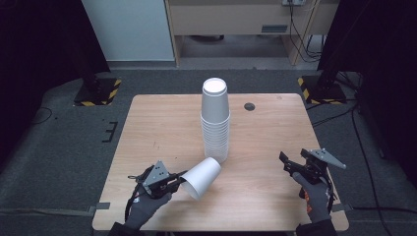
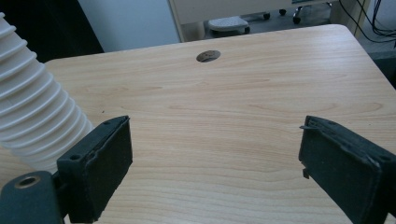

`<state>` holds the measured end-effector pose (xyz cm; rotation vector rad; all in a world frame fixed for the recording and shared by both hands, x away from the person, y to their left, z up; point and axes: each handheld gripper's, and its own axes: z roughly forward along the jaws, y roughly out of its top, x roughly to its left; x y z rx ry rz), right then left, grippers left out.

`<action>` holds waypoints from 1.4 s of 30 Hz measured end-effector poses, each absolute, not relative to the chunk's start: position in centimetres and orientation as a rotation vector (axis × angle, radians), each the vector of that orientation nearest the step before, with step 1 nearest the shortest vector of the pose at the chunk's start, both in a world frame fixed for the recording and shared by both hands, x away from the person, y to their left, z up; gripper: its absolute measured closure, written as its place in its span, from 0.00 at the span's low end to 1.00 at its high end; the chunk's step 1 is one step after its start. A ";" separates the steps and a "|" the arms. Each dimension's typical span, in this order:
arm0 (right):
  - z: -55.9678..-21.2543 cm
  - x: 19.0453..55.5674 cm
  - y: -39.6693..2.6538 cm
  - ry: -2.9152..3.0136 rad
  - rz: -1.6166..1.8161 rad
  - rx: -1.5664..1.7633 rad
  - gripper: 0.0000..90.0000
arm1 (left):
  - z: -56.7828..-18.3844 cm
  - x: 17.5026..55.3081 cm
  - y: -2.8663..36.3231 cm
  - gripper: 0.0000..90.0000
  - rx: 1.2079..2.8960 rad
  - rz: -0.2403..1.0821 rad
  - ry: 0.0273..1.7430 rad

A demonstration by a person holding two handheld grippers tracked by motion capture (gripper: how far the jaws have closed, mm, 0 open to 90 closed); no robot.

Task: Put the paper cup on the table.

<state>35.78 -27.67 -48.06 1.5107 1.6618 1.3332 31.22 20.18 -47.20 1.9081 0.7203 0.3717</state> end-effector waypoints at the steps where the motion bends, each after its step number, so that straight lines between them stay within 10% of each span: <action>1: -48.1 35.8 -27.8 1.665 1.326 1.506 0.11 | -47.3 31.2 20.6 0.95 1.912 0.375 0.734; 42: -50.9 36.5 -26.2 1.933 1.017 1.424 0.11 | -44.4 34.0 30.5 0.95 2.035 0.465 1.215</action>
